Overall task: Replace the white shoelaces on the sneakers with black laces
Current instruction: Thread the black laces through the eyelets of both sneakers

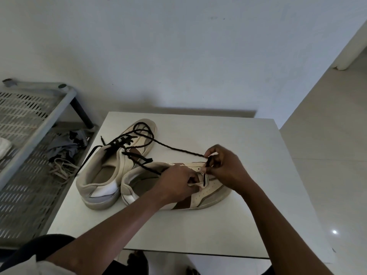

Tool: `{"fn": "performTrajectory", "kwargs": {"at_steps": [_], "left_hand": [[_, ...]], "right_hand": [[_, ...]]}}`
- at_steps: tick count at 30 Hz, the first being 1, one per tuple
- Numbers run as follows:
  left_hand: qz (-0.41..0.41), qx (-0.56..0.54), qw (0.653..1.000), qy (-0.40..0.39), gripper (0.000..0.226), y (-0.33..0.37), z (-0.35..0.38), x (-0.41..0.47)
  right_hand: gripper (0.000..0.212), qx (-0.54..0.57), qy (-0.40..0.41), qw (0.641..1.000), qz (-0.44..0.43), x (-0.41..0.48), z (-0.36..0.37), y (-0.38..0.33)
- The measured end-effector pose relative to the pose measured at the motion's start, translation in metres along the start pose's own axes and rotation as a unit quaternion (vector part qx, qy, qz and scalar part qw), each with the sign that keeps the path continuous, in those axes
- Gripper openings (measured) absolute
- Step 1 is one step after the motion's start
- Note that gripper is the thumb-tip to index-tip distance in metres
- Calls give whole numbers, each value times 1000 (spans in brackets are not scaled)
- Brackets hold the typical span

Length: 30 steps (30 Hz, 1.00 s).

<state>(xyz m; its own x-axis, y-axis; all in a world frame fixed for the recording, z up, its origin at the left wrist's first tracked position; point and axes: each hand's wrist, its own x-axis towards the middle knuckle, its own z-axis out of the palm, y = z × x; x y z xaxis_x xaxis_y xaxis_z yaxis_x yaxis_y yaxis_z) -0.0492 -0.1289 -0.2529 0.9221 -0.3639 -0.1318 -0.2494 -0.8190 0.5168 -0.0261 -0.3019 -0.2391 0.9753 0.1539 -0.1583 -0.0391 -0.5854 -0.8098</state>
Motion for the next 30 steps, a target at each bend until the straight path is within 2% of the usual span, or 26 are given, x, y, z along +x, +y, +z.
{"fn": "performTrajectory", "kwargs": {"at_steps": [2,6,10,15,17,18,20,22,24,26,28,30], "left_hand": [[0,-7,1000,-7,17,0,-1,1],[20,-9,1000,-21,14,0,-1,-2],[35,-18,997,-63,18,1,-1,-3],[34,-27,994,-102,20,1,-3,-5],[35,-28,994,-104,20,0,-2,-6],[33,-26,993,-107,19,0,-2,-6],[27,-22,992,-122,20,3,-5,-6],[25,-18,986,-164,23,7,-14,-6],[10,-43,979,-201,25,8,-32,-8],[-40,-150,967,-201,23,4,-57,-8],[-102,-245,956,-126,24,-6,-82,-4],[-164,-230,959,30,26,-29,-102,2]], "right_hand": [[30,68,59,996,7,3,-4,-1],[29,43,-3,999,5,3,-1,-3],[24,111,102,989,1,3,2,-3],[24,197,224,955,1,4,1,-8],[24,222,201,954,8,4,2,-8],[25,216,164,962,17,4,2,-7],[27,135,58,988,44,4,2,-1],[22,41,-36,996,64,3,-2,2],[18,40,-65,995,66,3,-6,3],[20,36,-38,997,57,3,-8,3],[27,-71,5,996,54,4,-8,4],[42,-207,30,975,73,6,-7,5]]}}
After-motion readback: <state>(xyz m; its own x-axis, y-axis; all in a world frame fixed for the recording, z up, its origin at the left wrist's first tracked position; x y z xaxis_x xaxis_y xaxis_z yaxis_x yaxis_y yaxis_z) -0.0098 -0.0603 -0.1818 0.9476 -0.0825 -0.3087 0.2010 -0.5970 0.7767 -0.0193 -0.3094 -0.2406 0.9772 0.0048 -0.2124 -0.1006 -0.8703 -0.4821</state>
